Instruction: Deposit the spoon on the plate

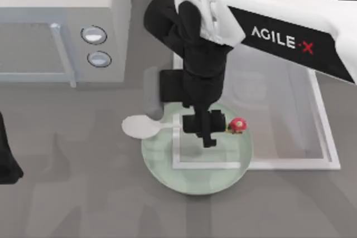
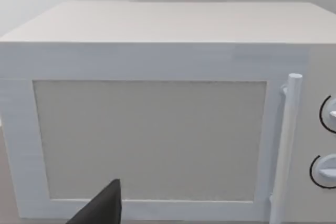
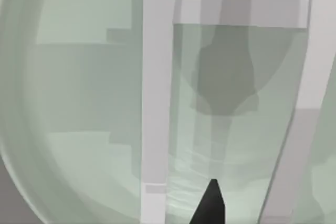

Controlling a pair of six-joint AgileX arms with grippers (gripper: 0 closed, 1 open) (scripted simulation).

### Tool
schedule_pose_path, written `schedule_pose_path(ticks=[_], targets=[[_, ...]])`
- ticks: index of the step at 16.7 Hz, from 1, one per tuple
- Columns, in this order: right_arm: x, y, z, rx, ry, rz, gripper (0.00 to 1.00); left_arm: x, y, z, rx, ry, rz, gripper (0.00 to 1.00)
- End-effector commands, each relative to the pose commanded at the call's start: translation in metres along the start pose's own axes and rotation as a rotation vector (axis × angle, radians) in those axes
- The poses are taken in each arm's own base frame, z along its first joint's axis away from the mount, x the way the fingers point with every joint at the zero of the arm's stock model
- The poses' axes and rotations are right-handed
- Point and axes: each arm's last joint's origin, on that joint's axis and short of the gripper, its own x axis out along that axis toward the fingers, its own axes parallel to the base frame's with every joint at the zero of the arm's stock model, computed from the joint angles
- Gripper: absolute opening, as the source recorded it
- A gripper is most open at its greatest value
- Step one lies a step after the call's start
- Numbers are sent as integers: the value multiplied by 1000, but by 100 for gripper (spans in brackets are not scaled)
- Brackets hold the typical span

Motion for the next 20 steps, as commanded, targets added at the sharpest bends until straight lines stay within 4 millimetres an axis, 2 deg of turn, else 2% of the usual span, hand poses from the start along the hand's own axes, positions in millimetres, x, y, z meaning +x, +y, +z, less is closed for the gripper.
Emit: schedule_pose_path(ticks=[6, 14, 20], targets=[[-1, -3, -2, 6, -12, -5, 0, 0, 0, 0, 0, 0, 0, 100], [-14, -19, 7, -11, -178, -108, 0, 0, 0, 0, 0, 0, 0, 100], [-20, -18, 15, -24, -250, -159, 0, 0, 0, 0, 0, 0, 0, 100]])
